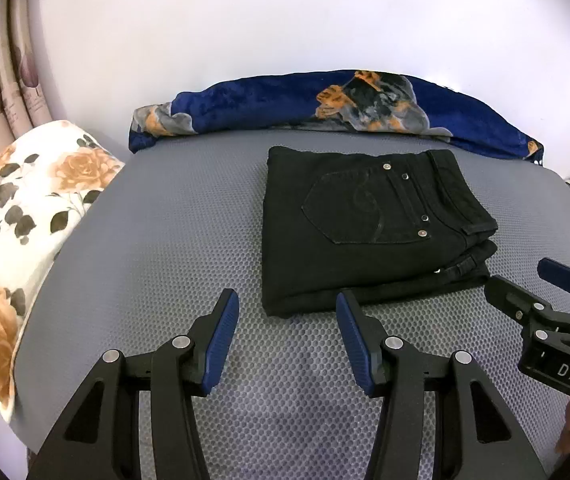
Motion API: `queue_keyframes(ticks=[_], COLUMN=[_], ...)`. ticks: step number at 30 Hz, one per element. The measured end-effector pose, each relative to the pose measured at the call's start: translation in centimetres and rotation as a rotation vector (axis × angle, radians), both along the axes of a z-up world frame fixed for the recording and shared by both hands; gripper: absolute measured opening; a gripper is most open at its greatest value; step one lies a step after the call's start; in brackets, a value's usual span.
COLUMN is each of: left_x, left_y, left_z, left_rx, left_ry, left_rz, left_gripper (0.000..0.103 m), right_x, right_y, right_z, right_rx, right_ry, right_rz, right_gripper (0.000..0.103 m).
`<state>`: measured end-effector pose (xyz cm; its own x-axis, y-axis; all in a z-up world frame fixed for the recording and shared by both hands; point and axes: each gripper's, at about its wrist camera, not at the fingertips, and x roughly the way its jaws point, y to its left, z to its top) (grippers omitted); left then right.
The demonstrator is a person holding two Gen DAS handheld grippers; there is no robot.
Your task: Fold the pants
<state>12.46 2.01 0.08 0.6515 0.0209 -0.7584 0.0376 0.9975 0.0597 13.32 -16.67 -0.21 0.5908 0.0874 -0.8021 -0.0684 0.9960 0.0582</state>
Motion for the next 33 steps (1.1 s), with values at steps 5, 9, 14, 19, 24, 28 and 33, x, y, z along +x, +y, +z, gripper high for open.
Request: queue_keyframes(ticks=[5, 9, 14, 19, 24, 28, 33], left_x=[-0.06, -0.07, -0.05, 0.13, 0.24, 0.38, 0.44], left_y=[-0.06, -0.1, -0.15, -0.3, -0.55, -0.57, -0.49], left_z=[0.07, 0.05, -0.01, -0.14, -0.5, -0.72, -0.75], left_rx=[0.0, 0.0, 0.0, 0.0, 0.001, 0.0, -0.006], left_ry=[0.003, 0.006, 0.01, 0.016, 0.025, 0.031, 0.033], left_rz=[0.0, -0.003, -0.007, -0.013, -0.017, -0.025, -0.028], left_gripper=[0.052, 0.052, 0.052, 0.052, 0.052, 0.052, 0.052], right_x=[-0.08, -0.01, 0.09, 0.05, 0.07, 0.04, 0.09], right_y=[-0.15, -0.24, -0.34, -0.4, -0.36, -0.32, -0.35], right_z=[-0.07, -0.1, -0.21, -0.32, -0.39, -0.5, -0.68], right_rx=[0.013, 0.015, 0.015, 0.017, 0.017, 0.013, 0.013], right_ry=[0.008, 0.014, 0.021, 0.025, 0.03, 0.033, 0.037], right_rz=[-0.006, -0.008, -0.009, -0.013, -0.013, -0.013, -0.014], right_gripper=[0.082, 0.082, 0.082, 0.082, 0.082, 0.082, 0.082])
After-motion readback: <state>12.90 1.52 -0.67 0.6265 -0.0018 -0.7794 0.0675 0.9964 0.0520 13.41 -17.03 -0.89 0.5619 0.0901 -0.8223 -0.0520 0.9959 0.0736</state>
